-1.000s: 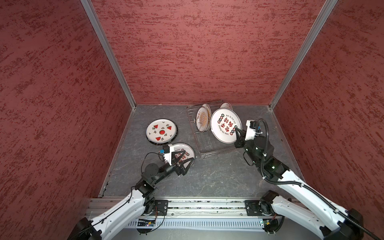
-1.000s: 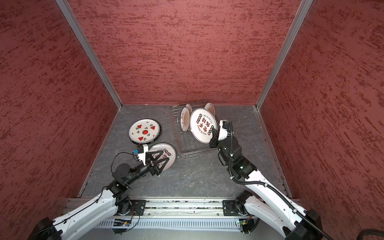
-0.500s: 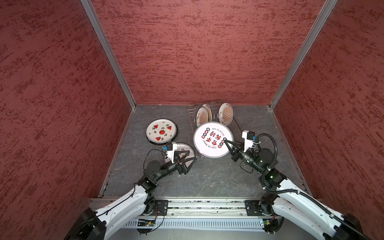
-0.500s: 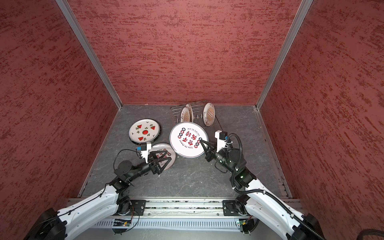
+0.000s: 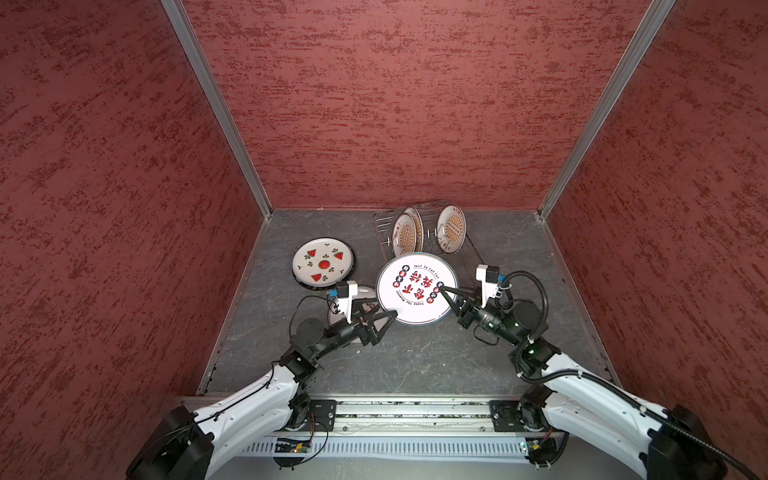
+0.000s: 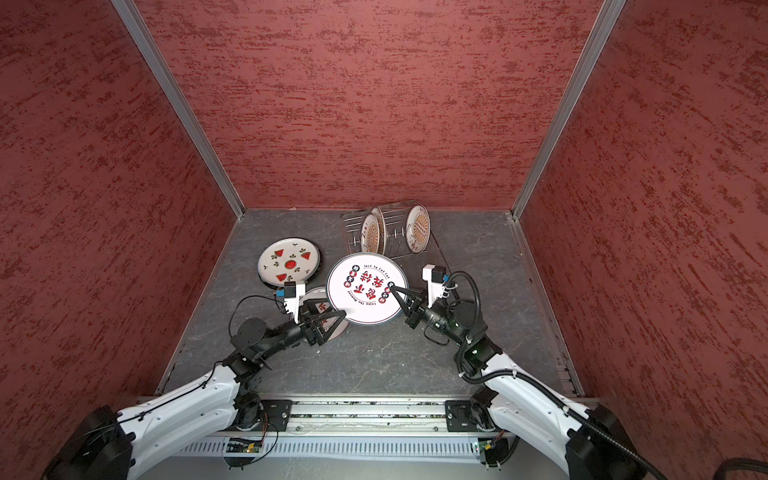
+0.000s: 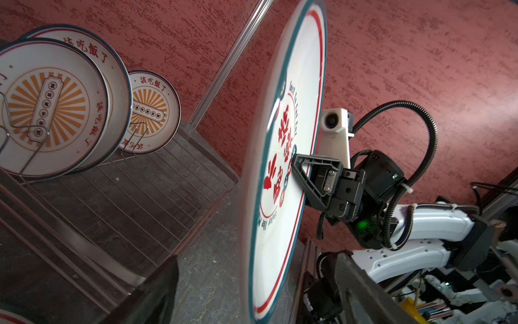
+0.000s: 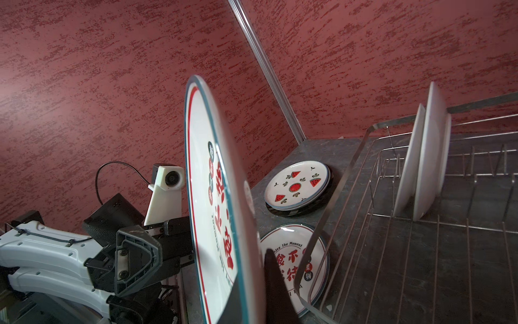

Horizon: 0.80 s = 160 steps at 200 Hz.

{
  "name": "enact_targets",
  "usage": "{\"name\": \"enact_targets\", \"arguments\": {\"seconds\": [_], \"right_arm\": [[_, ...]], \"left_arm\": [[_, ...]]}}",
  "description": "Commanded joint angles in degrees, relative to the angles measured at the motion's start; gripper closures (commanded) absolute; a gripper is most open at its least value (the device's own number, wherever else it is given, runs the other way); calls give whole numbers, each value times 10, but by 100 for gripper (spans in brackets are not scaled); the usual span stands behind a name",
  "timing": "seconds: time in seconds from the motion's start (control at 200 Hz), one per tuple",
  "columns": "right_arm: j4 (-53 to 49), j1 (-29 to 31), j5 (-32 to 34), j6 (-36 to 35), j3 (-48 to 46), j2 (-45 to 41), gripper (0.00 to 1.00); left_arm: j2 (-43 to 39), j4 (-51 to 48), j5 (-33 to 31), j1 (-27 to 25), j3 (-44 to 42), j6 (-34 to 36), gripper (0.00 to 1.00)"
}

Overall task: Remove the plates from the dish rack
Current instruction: 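Grasp the plate rim with the left gripper while the right gripper holds it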

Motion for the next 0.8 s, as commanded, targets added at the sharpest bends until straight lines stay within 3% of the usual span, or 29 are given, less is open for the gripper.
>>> {"name": "enact_targets", "arguments": {"seconds": [0.0,0.08,0.356,0.797], "right_arm": [[72,2,-16,12,0,1,97],[71,2,-13,10,0,4,96],[83,3,16,-15,-4,15,96],[94,7,19,-51,0,37,97]], "left_arm": [[0,15,-10,-8,20,7,25],[1,14,-10,-11,22,6,41],[12,-4,-21,-16,34,-8,68],[27,0,-31,-19,41,-17,97]]}}
